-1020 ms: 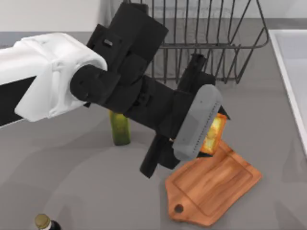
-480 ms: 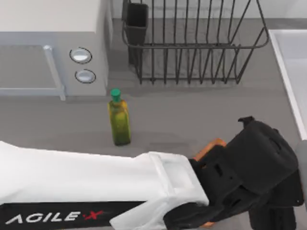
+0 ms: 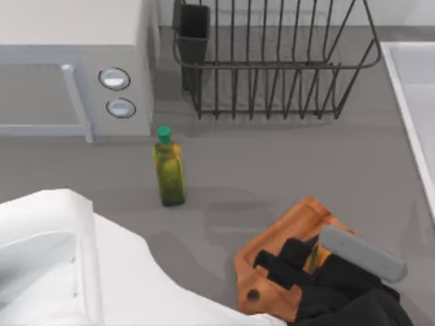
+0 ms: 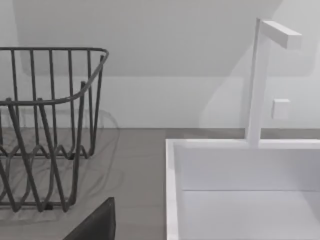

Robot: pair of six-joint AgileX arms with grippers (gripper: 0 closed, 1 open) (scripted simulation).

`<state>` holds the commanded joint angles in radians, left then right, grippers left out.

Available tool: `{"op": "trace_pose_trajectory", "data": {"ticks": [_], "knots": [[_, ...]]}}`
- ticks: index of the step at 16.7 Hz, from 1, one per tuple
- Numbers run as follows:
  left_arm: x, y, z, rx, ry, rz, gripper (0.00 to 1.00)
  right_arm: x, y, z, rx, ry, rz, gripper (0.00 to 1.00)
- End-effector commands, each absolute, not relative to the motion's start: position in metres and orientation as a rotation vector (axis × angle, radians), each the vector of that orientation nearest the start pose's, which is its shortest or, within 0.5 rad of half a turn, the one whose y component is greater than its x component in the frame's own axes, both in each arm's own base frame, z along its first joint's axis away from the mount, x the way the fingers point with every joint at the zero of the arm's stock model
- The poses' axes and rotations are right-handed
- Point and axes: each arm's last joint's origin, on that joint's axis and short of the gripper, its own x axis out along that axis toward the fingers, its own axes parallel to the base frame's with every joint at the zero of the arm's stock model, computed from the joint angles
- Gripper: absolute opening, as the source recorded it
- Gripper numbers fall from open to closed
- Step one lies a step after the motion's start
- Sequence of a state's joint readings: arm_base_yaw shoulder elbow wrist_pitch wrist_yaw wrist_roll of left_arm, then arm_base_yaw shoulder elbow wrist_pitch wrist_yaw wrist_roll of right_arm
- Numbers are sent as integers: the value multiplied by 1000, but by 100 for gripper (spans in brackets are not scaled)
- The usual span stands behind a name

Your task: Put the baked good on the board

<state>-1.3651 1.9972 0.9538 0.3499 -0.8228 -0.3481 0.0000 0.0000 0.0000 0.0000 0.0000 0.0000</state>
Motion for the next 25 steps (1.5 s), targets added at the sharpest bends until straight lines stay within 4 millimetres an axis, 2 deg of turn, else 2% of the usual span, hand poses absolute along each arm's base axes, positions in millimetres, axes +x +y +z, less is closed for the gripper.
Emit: {"op": "trace_pose_trajectory", "data": {"ticks": [5,14,20,23,25], "knots": [[98,-350,73,56,319,-177,0,106,-1,160,0,0,0,100],[100,-347,71,19,298,-136,0,106,-1,160,0,0,0,100],[150,-355,95,-224,222,-42,0,106,-1,160,0,0,0,100],[158,-355,102,-300,199,-56,0,106,-1,160,0,0,0,100],[155,-355,96,-278,207,-79,0,106,-1,160,0,0,0,100]]}}
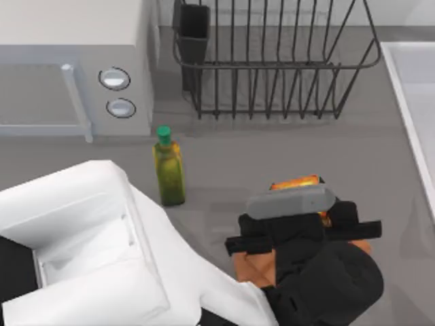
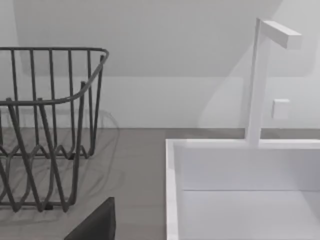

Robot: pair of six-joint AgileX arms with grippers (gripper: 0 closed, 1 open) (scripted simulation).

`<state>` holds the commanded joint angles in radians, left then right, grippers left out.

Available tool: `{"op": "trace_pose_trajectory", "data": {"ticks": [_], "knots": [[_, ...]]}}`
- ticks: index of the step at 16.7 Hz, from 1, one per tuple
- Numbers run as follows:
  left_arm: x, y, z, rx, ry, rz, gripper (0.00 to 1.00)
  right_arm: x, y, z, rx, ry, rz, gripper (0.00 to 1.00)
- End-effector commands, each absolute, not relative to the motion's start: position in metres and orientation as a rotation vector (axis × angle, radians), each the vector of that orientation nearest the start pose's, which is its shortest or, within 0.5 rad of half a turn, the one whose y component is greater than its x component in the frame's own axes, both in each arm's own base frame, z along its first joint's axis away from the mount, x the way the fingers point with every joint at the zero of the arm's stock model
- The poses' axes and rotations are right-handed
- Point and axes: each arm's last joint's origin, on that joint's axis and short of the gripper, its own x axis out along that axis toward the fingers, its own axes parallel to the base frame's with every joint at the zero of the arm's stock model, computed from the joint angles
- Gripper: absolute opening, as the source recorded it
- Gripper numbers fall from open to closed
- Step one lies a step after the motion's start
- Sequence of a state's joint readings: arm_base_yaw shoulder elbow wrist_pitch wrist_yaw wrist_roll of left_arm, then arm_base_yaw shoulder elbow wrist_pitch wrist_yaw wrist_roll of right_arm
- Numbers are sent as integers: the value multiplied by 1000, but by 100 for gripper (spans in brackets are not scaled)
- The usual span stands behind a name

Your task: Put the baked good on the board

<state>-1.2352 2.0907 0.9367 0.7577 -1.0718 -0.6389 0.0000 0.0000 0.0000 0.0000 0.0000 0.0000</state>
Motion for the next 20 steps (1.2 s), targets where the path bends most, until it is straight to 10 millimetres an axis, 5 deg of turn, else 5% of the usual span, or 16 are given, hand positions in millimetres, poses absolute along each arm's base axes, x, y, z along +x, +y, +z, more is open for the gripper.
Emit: {"op": "trace_pose_trajectory", "data": {"ticks": [7,12,20], "knots": [[137,-354,50,4,293,-139,0,106,-1,160,0,0,0,100],[136,-353,46,24,299,-142,0,106,-1,160,0,0,0,100],[136,-353,46,24,299,-142,60,106,-1,160,0,0,0,100]]}}
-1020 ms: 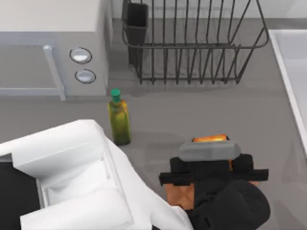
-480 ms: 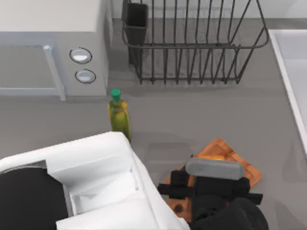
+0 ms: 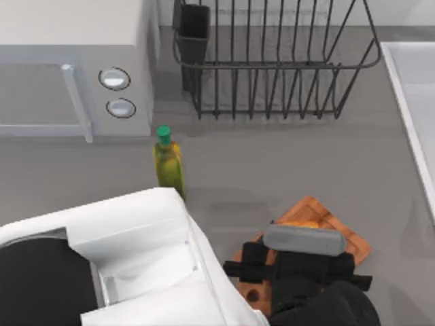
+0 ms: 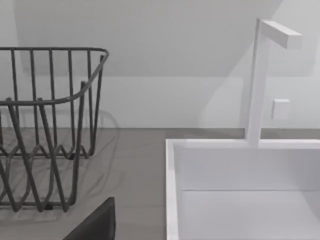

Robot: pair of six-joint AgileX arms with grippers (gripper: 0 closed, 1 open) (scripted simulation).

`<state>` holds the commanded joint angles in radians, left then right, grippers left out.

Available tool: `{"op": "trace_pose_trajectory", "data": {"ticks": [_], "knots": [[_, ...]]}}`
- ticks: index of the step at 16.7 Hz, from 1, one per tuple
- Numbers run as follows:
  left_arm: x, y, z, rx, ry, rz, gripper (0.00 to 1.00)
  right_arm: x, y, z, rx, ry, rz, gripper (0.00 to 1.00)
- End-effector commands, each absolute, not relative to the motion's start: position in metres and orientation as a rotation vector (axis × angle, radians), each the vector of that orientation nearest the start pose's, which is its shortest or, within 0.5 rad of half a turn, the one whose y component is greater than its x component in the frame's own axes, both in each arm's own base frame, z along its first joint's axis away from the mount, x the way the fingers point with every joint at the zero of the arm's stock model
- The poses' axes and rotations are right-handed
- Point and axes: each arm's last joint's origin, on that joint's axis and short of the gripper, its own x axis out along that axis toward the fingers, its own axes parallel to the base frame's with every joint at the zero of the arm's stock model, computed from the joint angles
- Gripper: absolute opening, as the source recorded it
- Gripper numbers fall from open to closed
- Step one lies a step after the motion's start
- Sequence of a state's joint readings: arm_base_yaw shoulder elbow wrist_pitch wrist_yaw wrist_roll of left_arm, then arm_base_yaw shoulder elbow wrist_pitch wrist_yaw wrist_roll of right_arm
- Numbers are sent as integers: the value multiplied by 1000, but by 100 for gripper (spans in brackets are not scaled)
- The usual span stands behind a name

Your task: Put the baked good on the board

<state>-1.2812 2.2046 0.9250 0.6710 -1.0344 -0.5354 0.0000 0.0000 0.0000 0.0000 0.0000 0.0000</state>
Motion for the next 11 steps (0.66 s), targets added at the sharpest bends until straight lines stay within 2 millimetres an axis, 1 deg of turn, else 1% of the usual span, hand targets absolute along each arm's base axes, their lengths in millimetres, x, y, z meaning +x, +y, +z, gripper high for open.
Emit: {"op": "trace_pose_trajectory", "data": {"ticks": [5,6,11], "knots": [[136,-353,46,24,299,-142,98,106,-1,160,0,0,0,100],[136,-353,46,24,299,-142,100,106,-1,160,0,0,0,100],[136,-353,46,24,299,-142,100,106,-1,160,0,0,0,100]]}}
